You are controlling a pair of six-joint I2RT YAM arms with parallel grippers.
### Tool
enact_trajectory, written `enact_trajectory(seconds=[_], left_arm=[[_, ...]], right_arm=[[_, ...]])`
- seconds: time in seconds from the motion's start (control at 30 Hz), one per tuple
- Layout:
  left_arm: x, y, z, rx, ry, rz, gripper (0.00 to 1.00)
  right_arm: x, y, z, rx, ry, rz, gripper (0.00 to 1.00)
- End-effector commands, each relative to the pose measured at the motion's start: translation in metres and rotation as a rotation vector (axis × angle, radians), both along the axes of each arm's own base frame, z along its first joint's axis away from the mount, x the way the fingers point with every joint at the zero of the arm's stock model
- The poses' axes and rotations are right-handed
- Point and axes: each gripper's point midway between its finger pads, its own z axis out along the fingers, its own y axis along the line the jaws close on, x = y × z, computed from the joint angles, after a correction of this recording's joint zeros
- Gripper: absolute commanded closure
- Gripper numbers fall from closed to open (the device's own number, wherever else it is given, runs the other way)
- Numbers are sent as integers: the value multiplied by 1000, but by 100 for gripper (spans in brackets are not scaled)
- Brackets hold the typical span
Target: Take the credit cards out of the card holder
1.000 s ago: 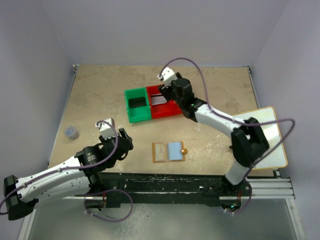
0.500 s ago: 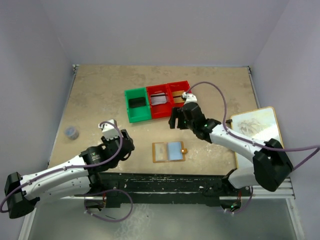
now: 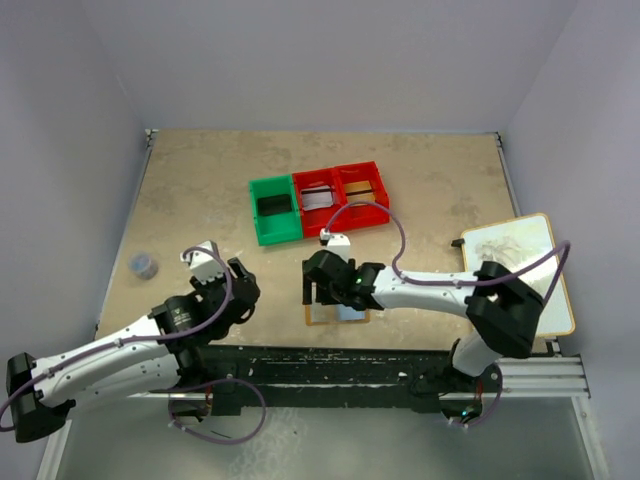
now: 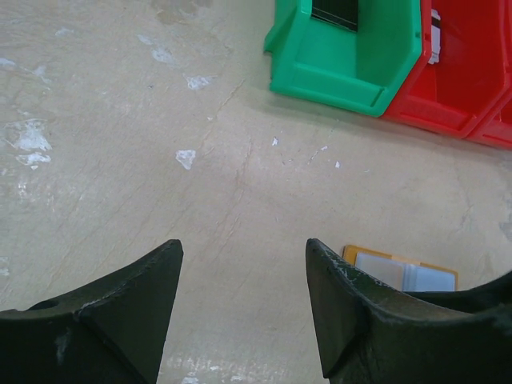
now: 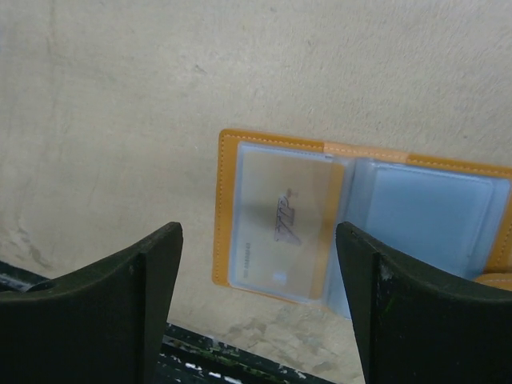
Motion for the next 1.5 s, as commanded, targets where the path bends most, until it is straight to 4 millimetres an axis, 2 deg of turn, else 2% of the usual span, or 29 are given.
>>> enact_trajectory(seconds=[0.0, 0.2, 0.37, 0.63, 0.77, 0.9, 1.03, 1.2, 1.47], left_arm=[[2, 11, 10, -24, -44, 51, 38], [1, 10, 7, -19, -37, 42, 38], [2, 5, 3, -8, -21, 28, 38], [2, 1, 4, -2, -18, 8, 38], [1, 2, 2, 1, -13, 8, 38], [1, -2, -1, -8, -8, -3, 38], [2, -7, -4, -6, 2, -21, 38], [4, -26, -6, -11, 14, -95, 38], [-4, -98, -7, -211, 35, -357, 42]], right_arm=[[3, 8, 0, -29, 7, -75, 19], [1, 7, -14, -77, 31, -74, 23], [2, -4, -22, -160, 38, -99, 24], [-7, -6, -48, -202, 94, -72, 30], [-7, -3, -47, -177, 88, -61, 37], [-10, 11, -36, -74, 78, -5, 43], [-14, 17, -30, 0, 63, 38, 44], [-14, 19, -26, 80, 66, 46, 42], [-9, 16, -11, 298, 80, 39, 42]])
